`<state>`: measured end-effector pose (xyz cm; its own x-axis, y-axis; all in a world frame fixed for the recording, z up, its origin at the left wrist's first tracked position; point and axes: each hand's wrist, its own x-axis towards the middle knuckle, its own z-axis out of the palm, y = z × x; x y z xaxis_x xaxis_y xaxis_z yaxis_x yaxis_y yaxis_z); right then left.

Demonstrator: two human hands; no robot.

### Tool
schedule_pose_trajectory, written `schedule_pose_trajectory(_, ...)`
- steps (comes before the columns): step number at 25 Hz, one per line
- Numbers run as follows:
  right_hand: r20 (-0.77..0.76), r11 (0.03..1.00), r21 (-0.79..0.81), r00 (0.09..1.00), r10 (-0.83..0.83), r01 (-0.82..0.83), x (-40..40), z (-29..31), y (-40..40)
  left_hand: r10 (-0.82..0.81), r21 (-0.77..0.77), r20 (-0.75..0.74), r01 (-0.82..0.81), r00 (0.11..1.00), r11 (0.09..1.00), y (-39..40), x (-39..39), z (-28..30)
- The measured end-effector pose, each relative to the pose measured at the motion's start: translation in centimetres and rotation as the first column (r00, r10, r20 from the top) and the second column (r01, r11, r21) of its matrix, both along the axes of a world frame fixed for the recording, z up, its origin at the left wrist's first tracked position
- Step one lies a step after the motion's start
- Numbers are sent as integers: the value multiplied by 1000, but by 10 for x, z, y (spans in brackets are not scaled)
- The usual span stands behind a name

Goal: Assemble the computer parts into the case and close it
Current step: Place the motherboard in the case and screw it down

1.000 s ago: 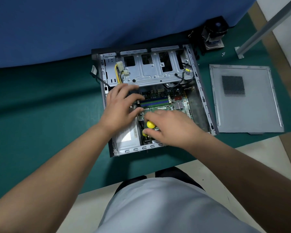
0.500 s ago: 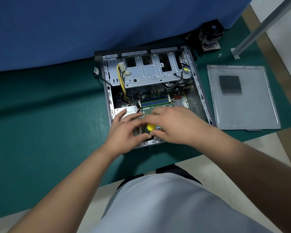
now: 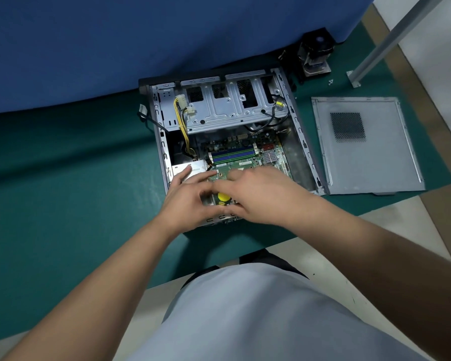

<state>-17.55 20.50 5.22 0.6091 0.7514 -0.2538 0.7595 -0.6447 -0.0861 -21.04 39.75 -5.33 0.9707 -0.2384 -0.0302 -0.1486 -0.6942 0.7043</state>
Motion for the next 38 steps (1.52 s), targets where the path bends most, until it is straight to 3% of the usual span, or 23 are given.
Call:
schedule_pose_trajectory(7,102,971,-52,969,-227,233,-5,-6,13,0,17,-1,0,1000,1000,-6,1,5)
schedule_pose_trajectory(12,-6,994,43,995,-98,98,-1,3,-4,-40,31,3,40,999,999,-1,1,7)
schedule_pose_trajectory(15,24,980,50,981,-195,193,-1,1,5,-31,46,13,31,999,998,-6,0,10)
schedule_pose_trajectory(21,71,974,8,971,-227,227,-5,-2,18,37,-14,-28,-37,999,999,-8,1,11)
schedule_pose_trajectory(24,40,985,3,984,-174,174,-5,-4,15,23,-45,-26,-24,999,999,-7,1,10)
schedule_pose_trajectory(31,-136,952,62,948,-289,299,-4,-7,10,19,0,-27,-19,999,1000,-7,-1,9)
schedule_pose_trajectory(38,-107,945,83,946,-307,317,-10,-11,9,5,-23,-50,-6,999,1000,-6,-1,7)
